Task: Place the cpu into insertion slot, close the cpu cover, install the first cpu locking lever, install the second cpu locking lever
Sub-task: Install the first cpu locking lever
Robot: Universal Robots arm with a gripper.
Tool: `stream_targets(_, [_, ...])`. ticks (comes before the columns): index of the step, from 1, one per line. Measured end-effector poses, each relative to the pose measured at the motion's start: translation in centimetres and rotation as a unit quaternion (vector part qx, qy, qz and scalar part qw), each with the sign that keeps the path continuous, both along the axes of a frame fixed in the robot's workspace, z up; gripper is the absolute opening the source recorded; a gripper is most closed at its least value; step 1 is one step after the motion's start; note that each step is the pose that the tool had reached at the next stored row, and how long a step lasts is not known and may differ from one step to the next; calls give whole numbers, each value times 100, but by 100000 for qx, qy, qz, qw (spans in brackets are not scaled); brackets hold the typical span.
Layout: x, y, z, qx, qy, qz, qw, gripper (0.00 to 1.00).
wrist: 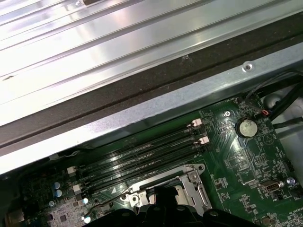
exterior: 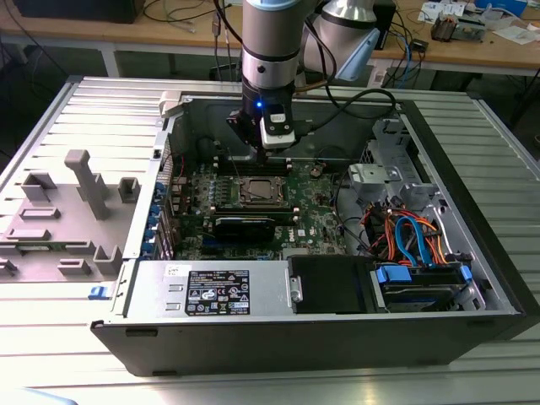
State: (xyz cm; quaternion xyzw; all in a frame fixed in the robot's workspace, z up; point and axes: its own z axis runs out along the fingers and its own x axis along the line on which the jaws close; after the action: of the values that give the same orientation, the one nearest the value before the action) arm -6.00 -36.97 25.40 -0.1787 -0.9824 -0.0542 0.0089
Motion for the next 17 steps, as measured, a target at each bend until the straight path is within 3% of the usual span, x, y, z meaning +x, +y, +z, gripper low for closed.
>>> stream_targets(17, [0, 0, 0, 568, 1, 978, 99994, 11])
